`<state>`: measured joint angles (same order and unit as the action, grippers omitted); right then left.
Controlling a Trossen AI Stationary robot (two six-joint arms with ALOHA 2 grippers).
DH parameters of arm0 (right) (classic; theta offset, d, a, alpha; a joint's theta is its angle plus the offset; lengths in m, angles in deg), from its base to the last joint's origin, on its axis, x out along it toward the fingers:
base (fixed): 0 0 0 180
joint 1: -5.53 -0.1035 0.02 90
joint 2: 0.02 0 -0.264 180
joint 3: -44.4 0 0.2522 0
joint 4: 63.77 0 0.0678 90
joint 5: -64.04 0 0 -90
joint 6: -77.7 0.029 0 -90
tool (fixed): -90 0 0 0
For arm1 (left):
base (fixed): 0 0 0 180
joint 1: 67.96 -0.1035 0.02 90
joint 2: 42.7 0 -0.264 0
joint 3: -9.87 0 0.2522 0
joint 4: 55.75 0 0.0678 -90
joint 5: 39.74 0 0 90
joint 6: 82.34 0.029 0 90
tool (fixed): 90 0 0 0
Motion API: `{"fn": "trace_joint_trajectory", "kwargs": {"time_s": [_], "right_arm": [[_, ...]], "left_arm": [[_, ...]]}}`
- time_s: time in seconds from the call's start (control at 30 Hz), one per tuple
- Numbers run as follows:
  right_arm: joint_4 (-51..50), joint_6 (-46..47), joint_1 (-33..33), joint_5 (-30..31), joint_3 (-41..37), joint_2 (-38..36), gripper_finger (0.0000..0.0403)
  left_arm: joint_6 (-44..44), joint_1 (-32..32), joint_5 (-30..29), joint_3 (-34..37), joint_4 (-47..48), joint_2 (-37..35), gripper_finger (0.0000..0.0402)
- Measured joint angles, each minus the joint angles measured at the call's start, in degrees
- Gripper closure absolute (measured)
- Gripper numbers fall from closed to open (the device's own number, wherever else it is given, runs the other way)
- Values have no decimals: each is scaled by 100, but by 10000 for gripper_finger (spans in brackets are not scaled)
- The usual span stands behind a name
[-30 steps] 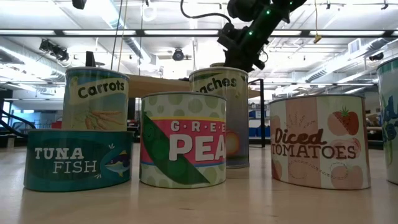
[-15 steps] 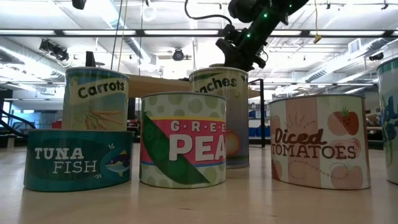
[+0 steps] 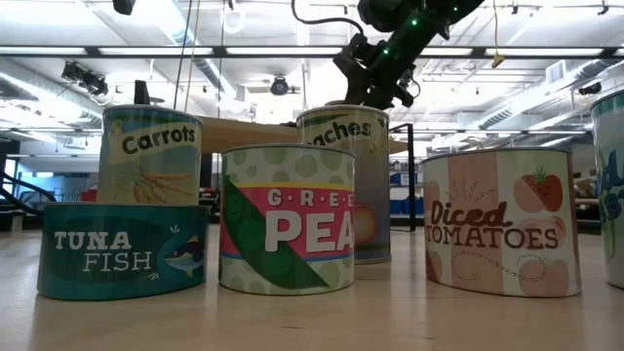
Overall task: Pick and place cans onto a shelf
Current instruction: Put the canned peas on the shelf, then put the canned peaches on the shelf
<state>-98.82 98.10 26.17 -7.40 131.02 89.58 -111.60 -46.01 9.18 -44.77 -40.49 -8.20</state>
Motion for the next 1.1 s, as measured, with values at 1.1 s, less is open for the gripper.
{"fn": "trace_joint_trajectory", "kwargs": {"time_s": [1.1], "right_arm": [[-786, -201, -568, -2333, 3, -794, 229]], "left_arm": [[-8, 2, 217, 0, 209, 2, 193]]}}
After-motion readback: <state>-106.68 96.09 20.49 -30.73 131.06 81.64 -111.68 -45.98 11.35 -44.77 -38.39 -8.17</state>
